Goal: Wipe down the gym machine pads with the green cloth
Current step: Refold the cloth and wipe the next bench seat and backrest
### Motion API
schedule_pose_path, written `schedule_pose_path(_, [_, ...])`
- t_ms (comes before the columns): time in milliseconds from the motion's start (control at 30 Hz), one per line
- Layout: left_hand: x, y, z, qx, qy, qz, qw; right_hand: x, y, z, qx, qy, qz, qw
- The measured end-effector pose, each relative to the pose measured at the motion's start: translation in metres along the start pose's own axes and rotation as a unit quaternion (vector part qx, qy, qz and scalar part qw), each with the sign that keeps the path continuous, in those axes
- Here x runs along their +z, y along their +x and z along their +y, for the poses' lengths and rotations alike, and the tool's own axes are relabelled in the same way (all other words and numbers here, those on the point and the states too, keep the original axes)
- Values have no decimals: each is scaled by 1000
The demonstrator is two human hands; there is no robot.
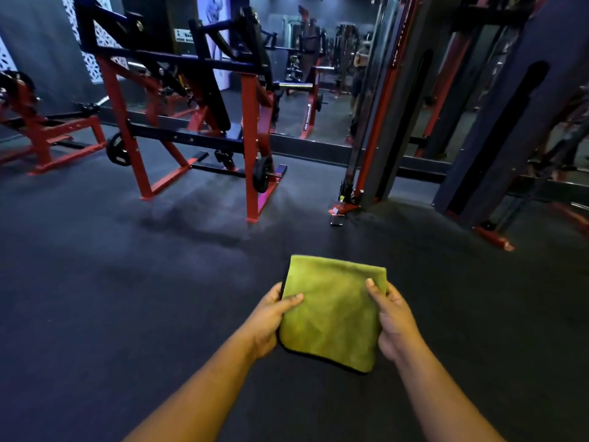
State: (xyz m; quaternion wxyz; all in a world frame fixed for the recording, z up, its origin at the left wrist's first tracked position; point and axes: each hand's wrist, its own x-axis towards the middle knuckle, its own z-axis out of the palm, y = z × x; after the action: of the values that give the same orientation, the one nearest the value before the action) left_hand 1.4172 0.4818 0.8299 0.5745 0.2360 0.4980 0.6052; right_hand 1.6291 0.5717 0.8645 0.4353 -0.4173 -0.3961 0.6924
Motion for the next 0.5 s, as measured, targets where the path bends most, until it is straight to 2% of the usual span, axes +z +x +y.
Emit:
schedule_pose_path(67, [11, 54, 22, 6, 3, 6, 1000, -4, 45, -8, 5, -8, -8, 1000])
schedule_pose_path(200, [27, 147, 45, 8, 21, 19, 1000, -12, 119, 6, 57, -98, -30, 993])
schedule_pose_path(267, [30, 203, 46, 4, 32, 35, 999, -17, 169, 13, 77, -94, -25, 992])
schedule_pose_path(400, [25, 309, 44, -16, 81, 83, 993, -24, 290, 1, 35, -61, 5, 997])
schedule_pose_path(500, [11, 371, 41, -52, 196, 103, 974, -21, 375, -23, -14, -155, -26, 987])
